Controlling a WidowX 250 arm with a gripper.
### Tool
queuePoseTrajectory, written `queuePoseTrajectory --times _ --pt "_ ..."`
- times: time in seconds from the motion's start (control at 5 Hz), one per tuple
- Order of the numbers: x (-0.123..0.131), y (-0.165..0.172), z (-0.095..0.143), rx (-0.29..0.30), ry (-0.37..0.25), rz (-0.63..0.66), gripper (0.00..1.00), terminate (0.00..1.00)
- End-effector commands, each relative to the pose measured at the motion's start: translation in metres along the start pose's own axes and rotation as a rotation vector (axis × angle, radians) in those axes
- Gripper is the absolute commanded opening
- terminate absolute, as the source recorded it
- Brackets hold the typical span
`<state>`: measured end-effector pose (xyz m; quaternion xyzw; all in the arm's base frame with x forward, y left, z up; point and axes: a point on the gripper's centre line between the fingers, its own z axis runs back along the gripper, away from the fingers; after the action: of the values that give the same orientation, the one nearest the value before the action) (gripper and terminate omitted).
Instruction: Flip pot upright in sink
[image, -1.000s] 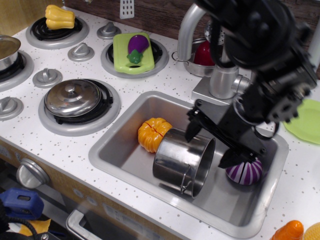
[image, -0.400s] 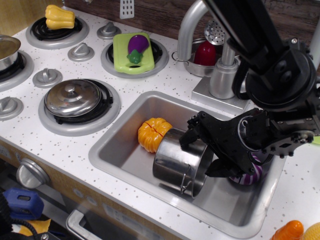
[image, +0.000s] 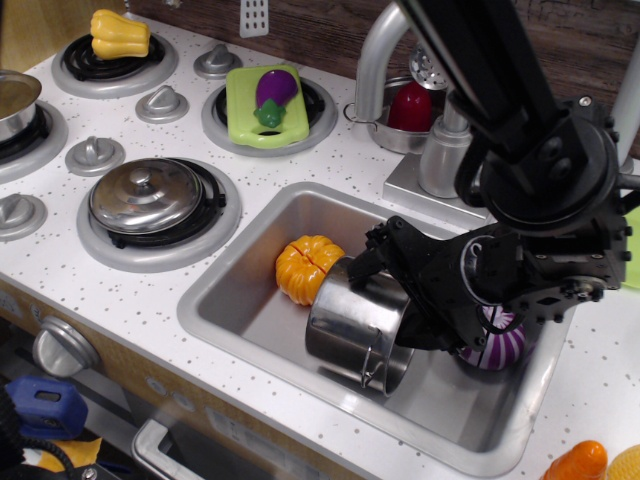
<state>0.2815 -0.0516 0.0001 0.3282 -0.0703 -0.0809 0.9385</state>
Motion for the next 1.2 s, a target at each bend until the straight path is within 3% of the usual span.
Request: queuePoseTrajectory --times 0.0,0.2,0.4,0.6,0.8,1.0 --pt "0.008 0.016 0.004 -0.016 -0.032 0.026 1.00 0.00" --pt "0.008 0.017 0.003 -0.014 -0.026 0.055 0.00 0.00" --pt "0.007 0.015 0.003 -0.060 -0.023 0.095 0.00 0.00" --pt "0.006 0.016 0.003 -0.163 -0.012 0.149 0.00 0.00" --pt "0.007 0.021 -0.001 -0.343 -0.003 0.196 0.00 0.00" --pt "0.006 0.028 -0.005 -0.461 -0.007 0.193 0.00 0.00"
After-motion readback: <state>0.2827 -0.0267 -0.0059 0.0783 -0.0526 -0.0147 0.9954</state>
